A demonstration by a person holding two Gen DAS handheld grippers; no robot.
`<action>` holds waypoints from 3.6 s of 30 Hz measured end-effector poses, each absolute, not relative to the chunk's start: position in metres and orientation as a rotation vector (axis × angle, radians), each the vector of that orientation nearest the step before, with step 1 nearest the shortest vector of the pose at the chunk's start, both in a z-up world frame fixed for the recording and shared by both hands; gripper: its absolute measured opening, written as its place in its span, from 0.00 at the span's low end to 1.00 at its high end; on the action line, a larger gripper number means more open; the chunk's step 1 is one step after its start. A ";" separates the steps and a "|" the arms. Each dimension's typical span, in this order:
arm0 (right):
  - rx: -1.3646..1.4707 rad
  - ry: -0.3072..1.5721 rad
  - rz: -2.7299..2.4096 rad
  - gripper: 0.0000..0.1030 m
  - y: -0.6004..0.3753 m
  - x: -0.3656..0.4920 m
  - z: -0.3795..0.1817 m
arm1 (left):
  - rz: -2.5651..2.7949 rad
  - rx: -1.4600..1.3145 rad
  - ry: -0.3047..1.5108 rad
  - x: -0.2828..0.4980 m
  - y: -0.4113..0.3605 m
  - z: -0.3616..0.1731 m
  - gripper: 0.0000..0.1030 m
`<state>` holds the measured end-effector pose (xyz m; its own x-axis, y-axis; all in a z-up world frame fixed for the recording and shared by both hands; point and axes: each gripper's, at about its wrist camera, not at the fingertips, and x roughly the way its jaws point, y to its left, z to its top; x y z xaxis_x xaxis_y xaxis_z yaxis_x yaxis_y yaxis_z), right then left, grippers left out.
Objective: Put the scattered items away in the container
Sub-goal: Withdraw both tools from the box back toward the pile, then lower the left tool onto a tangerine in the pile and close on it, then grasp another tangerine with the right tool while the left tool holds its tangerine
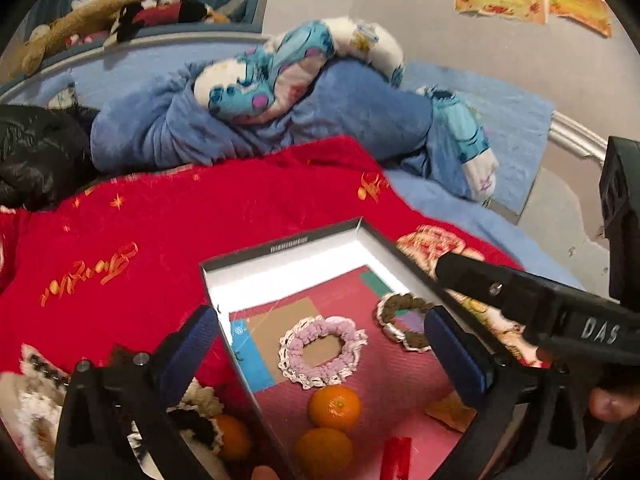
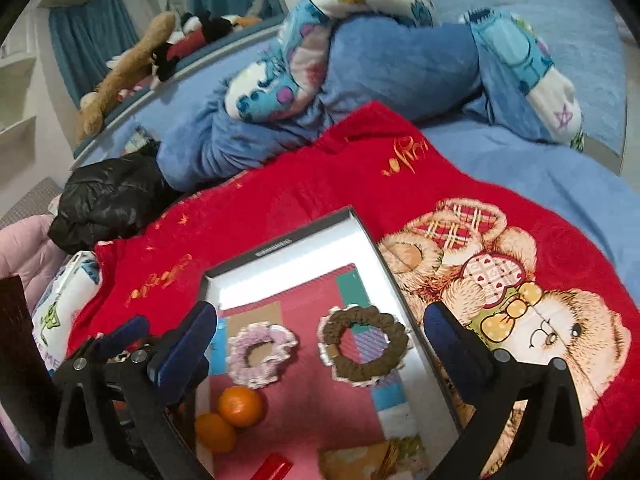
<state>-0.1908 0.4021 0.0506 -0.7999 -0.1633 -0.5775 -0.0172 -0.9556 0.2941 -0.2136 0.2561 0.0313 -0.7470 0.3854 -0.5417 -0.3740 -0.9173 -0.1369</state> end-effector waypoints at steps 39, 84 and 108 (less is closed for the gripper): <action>0.773 -0.262 -2.696 1.00 0.180 -0.077 0.024 | 2.919 -1.018 0.079 -0.041 -0.039 -0.021 1.00; 0.984 -0.136 -2.470 0.73 0.133 -0.104 -0.029 | 2.821 -1.243 -0.081 -0.104 -0.041 -0.067 0.41; 1.068 -0.121 -2.521 0.60 0.137 -0.110 -0.037 | 2.833 -1.190 -0.125 -0.072 -0.054 -0.051 0.41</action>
